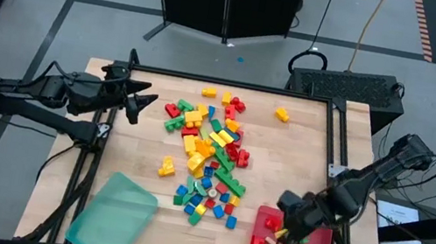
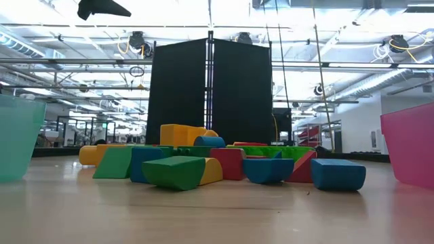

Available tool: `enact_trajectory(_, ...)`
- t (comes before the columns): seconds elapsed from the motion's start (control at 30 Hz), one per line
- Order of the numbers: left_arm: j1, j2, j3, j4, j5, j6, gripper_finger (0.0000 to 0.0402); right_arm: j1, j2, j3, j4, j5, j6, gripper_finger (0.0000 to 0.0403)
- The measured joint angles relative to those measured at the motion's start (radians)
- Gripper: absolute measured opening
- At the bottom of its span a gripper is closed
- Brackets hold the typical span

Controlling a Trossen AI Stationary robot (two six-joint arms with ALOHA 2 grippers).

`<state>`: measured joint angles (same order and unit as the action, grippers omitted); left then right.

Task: Sort blocks by size
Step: Put the 2-stud green game piece into the pink bin, then put the 4-stud green game piece into the pink bin

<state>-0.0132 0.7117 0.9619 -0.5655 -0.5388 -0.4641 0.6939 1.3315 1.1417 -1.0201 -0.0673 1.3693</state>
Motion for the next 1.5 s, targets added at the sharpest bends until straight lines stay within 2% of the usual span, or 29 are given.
enact_trajectory(0.1,0.000,0.001,0.000,0.000,0.006,0.000,0.0255,0.039,0.001,-0.063,0.067,-0.013,0.049,0.0002)
enact_trajectory(0.2,0.000,0.001,0.000,0.000,0.018,0.001,0.0255,0.056,0.001,-0.098,0.154,-0.017,0.059,0.0023)
enact_trajectory(0.53,0.000,0.001,0.000,0.000,0.038,0.009,0.0255,0.011,0.000,-0.079,0.316,-0.023,0.037,0.0192)
enact_trajectory(0.63,0.000,0.001,0.000,-0.001,0.038,0.009,0.0255,-0.060,0.000,-0.036,0.314,0.061,-0.068,0.0217)
enact_trajectory(0.77,0.000,0.001,0.000,-0.001,0.039,0.009,0.0255,-0.223,0.005,0.005,0.277,0.201,-0.293,0.0222)
enact_trajectory(0.9,0.000,0.001,0.000,-0.001,0.074,0.009,0.0255,-0.395,0.071,0.007,0.287,0.198,-0.523,0.0223)
enact_trajectory(1.03,0.000,0.001,0.000,-0.003,0.107,0.009,0.0255,-0.498,0.175,0.007,0.349,0.131,-0.707,0.0224)
enact_trajectory(1.3,0.000,0.001,0.000,-0.005,0.117,0.009,0.0255,-0.571,0.363,0.007,0.460,-0.012,-0.835,0.0224)
enact_trajectory(1.5,0.000,0.001,0.000,-0.018,0.117,0.009,0.0255,-0.568,0.461,0.007,0.475,-0.044,-0.832,0.0224)
